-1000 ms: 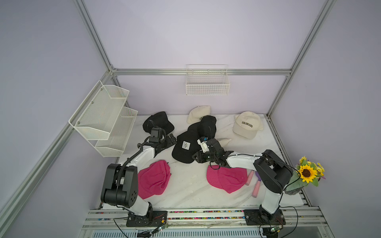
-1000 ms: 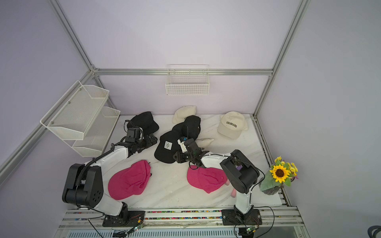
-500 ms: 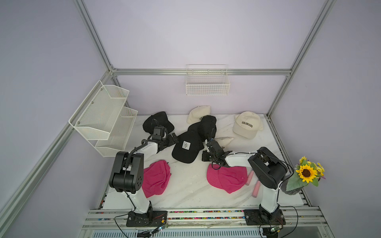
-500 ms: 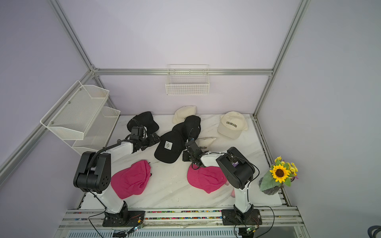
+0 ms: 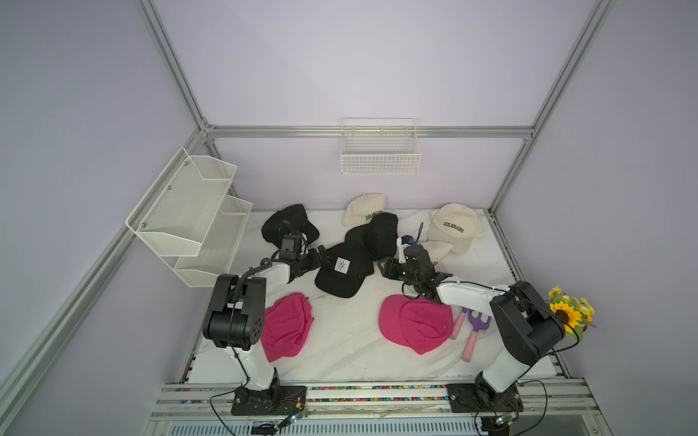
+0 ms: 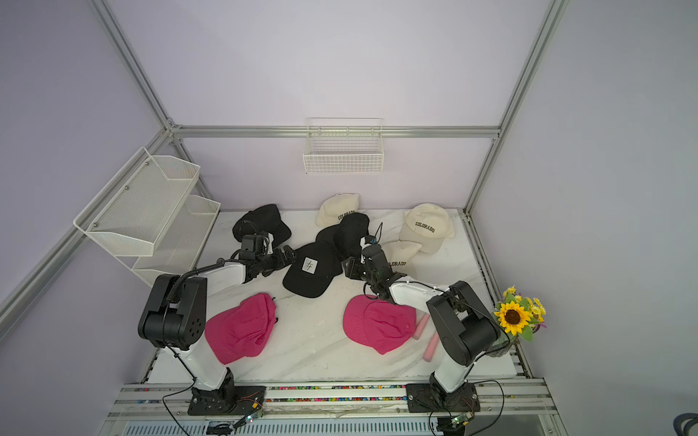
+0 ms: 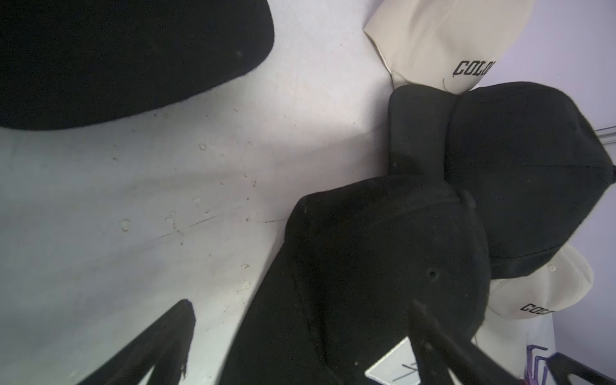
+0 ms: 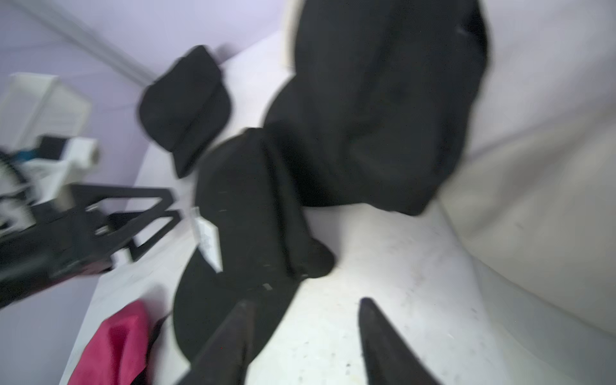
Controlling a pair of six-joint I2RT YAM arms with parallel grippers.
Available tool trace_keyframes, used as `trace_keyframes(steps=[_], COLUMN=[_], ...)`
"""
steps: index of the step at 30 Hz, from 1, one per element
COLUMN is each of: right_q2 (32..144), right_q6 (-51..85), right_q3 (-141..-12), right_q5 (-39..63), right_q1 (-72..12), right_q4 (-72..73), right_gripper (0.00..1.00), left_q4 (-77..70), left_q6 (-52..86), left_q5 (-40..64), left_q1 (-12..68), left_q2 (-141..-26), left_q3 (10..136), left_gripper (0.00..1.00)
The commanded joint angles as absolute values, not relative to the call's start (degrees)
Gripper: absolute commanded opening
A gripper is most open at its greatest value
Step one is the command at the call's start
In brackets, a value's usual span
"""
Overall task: Stack the baseball caps by color
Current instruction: Move the baseball cap to the center of the board, then adjust the baseball cap at the center of the board.
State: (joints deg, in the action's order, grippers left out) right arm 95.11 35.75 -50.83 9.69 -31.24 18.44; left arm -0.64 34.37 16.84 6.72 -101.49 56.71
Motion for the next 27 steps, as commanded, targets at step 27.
trace_keyframes(steps=[27], right_q2=[112.45], right_q6=[37.7], right_q3=[-61.6], right_q5=[8.04], right_q1=[-34.92], right_q4=[19.36], right_gripper=[0.97], left_q4=[-3.27], left_q6=[35.08], left_q5=[25.14], left_q1=[6.44], left_q2=[-104.67], left_q3=[55.81], left_gripper=[1.0])
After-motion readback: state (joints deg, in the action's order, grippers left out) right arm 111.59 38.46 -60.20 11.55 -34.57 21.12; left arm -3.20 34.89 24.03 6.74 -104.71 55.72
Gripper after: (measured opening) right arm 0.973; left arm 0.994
